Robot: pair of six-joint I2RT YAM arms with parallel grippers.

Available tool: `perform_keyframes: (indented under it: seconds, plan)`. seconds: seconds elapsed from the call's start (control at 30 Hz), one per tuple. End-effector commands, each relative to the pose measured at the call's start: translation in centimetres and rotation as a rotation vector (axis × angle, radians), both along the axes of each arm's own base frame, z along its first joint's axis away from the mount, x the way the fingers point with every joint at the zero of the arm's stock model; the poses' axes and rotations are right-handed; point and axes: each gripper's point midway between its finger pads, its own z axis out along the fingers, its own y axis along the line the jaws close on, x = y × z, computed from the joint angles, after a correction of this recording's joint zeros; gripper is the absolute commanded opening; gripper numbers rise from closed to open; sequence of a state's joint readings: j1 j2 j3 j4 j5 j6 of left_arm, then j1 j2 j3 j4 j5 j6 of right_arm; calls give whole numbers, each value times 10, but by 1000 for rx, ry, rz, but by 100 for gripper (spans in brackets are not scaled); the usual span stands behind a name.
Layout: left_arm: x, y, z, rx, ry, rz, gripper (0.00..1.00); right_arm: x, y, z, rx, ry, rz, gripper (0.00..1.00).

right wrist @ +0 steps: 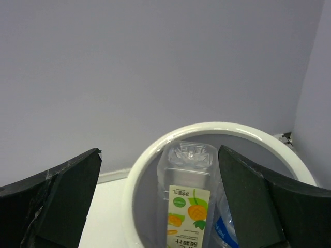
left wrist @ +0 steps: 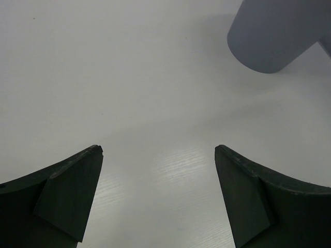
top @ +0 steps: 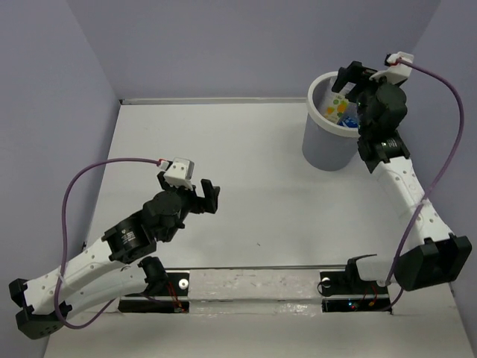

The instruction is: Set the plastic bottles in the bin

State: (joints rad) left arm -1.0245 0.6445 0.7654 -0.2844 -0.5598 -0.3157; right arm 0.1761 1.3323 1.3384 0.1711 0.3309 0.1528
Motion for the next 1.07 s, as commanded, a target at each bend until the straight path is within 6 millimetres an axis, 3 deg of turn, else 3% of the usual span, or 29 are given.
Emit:
perform_keyframes:
  seconds: [0.0, 0.1, 0.13, 0.17, 0.2, 0.23, 0.3, 0.33, 0.43, 0.47, 0.5, 0.57, 0.63, 0.77, 0.83, 1.03]
  plan:
    - [11, 18, 1, 27, -7, 125, 99, -56, 9, 53, 127, -113, 115, 100]
    - [12, 22, 3, 26, -7, 141, 99, -89, 32, 54, 171, -132, 275, 100]
    - [12, 23, 4, 21, -10, 144, 99, -114, 37, 66, 214, -175, 330, 100]
    - [10, 25, 8, 5, -17, 143, 99, -123, 54, 47, 215, -137, 426, 100]
    - [9, 24, 9, -5, -19, 131, 99, -149, 59, 54, 248, -170, 487, 100]
    - [8, 23, 11, -16, -25, 123, 99, -157, 73, 32, 247, -123, 568, 100]
    - [4, 25, 19, -48, -46, 104, 99, -181, 87, 18, 250, -106, 672, 100]
    - [1, 22, 23, -68, -54, 75, 99, -206, 99, 5, 223, -97, 769, 100]
    - [-7, 23, 37, -133, -97, 28, 99, -237, 109, -22, 216, -59, 860, 100]
    - [-10, 21, 43, -161, -115, 5, 99, -258, 109, -23, 203, -85, 890, 100]
    - [-13, 25, 51, -196, -138, -1, 99, -259, 109, -48, 226, -21, 886, 100]
    - [-18, 29, 63, -256, -174, -16, 99, -277, 105, -57, 238, -32, 878, 100]
    - [-21, 29, 70, -292, -196, -30, 99, -277, 102, -79, 262, -5, 855, 100]
    - [-25, 28, 72, -323, -205, -52, 99, -280, 95, -102, 273, 5, 812, 100]
    - [-26, 24, 72, -323, -200, -73, 99, -279, 95, -105, 269, 15, 806, 100]
    - [-25, 13, 68, -300, -167, -96, 99, -278, 92, -84, 236, -12, 796, 100]
